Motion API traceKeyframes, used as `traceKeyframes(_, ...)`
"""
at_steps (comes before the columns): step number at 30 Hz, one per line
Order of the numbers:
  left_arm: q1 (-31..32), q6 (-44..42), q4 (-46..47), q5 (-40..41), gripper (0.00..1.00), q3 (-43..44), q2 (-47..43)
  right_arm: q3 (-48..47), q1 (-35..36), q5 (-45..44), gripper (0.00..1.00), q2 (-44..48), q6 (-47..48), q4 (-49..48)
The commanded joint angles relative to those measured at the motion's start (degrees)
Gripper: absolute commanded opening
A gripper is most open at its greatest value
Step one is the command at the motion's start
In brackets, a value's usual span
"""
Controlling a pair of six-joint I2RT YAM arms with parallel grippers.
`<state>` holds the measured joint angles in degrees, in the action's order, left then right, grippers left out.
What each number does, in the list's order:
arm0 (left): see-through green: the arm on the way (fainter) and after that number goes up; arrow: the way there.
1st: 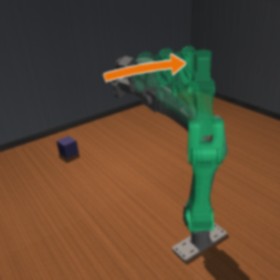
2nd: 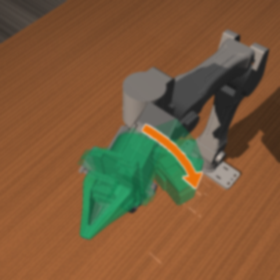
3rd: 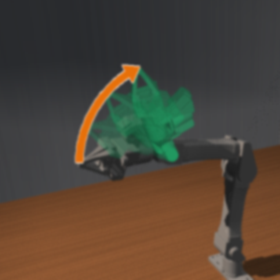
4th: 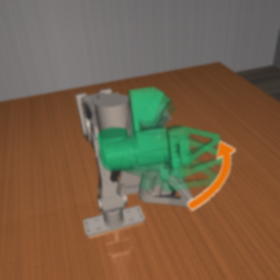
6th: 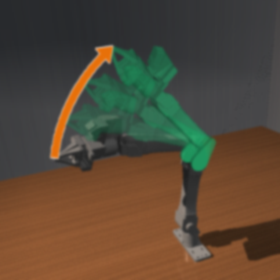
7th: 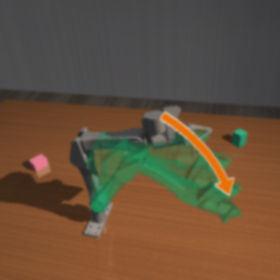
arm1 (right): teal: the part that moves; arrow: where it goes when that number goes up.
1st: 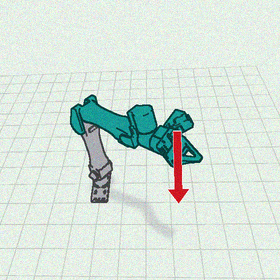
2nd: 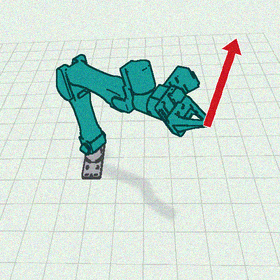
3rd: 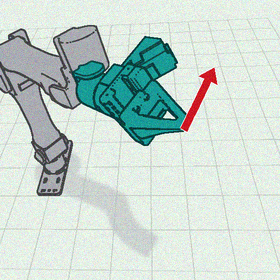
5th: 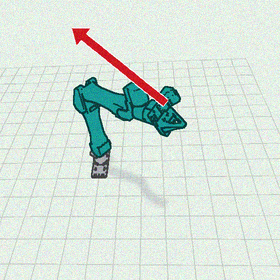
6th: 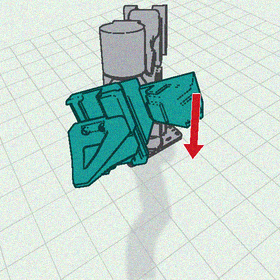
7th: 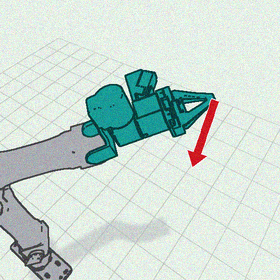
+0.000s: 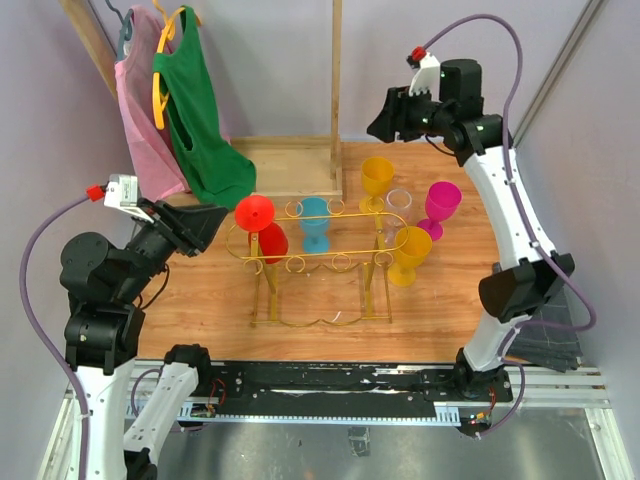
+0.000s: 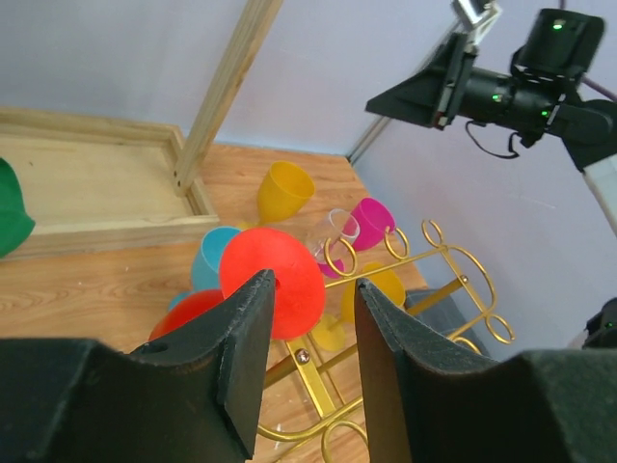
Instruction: Place the wine glass upside down on the wine glass rack
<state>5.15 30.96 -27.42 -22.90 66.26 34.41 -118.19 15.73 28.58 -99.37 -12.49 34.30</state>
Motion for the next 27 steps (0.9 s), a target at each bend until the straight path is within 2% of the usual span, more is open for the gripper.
traceKeyframes(1,0.88,-1.64,0.17,1.21,0.44,-0.50,-0.66,-2.40,-0.72,1.78,0.57,-2.99,4.31,5.24)
traceKeyframes(13,1.36,-1.56,0.46,0.60,0.45,-1.65,-0.58,0.73,-1.16,-1.08,0.57,-5.71,5.72,4.99)
traceKeyframes(27,1.53,-1.47,0.42,0.87,0.45,-1.21,0.40,-2.58,1.55,1.19,0.54,-12.39,7.01,7.23)
